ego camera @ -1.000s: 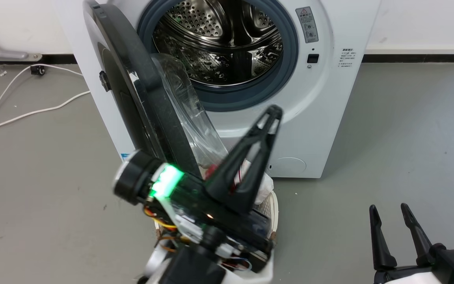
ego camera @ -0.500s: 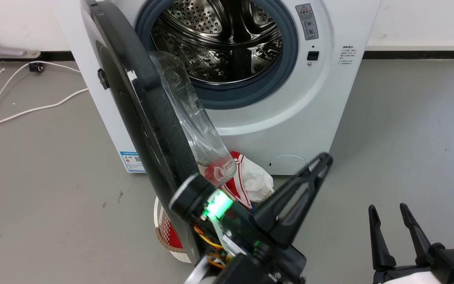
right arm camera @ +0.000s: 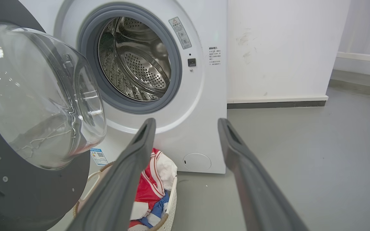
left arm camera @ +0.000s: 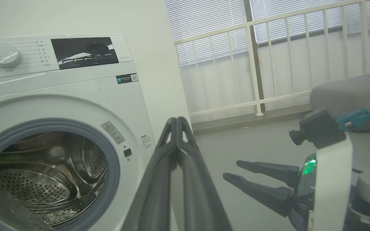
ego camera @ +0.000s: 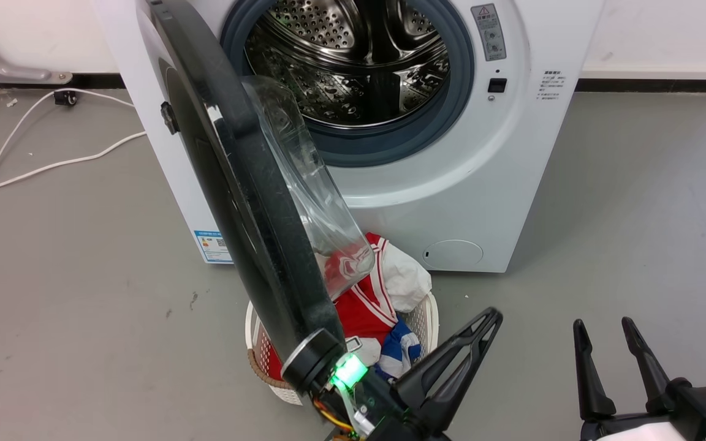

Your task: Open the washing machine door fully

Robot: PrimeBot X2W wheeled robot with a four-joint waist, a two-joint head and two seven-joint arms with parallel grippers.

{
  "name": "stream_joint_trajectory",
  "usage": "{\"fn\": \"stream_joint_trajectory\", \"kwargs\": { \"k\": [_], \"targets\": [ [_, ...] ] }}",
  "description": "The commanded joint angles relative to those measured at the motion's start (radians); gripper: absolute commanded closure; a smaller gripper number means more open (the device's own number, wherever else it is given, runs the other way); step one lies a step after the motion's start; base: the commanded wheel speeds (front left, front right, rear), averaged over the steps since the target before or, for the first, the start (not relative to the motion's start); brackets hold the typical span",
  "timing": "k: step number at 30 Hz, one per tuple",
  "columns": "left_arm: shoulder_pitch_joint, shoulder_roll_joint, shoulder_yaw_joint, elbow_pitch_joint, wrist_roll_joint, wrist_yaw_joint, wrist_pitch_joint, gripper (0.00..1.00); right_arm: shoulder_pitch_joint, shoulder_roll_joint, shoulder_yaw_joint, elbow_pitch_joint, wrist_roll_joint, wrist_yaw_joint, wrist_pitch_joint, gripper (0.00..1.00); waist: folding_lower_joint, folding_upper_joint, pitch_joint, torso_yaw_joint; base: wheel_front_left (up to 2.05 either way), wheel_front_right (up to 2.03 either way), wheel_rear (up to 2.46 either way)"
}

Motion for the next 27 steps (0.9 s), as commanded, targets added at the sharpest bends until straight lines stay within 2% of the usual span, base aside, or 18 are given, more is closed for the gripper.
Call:
{"fn": "stream_joint_trajectory", "kwargs": {
  "k": [1,10,27],
  "targets": [
    [0.016,0.01,-0.004,0.01,-0.006,0.004,-0.002,1.0,-0.008,0.003,-0.001,0.002,0.003,0.0,-0.002,0.0,0.0,0.0,0.001,0.002,0.0,0.0,0.0],
    [0.065,0.027,0.011,0.088,-0.044,0.009,-0.003,1.0,-0.02,0.003,-0.003,0.009,-0.002,0.0,-0.002,0.0,0.0,0.0,0.018,0.005,0.0,0.0,0.0],
    [0.094,0.062,0.163,0.199,-0.08,0.057,-0.002,1.0,-0.019,0.003,-0.014,0.021,0.0,0.0,-0.002,0.0,0.0,0.0,0.034,0.022,0.0,0.0,0.0]
  ]
}}
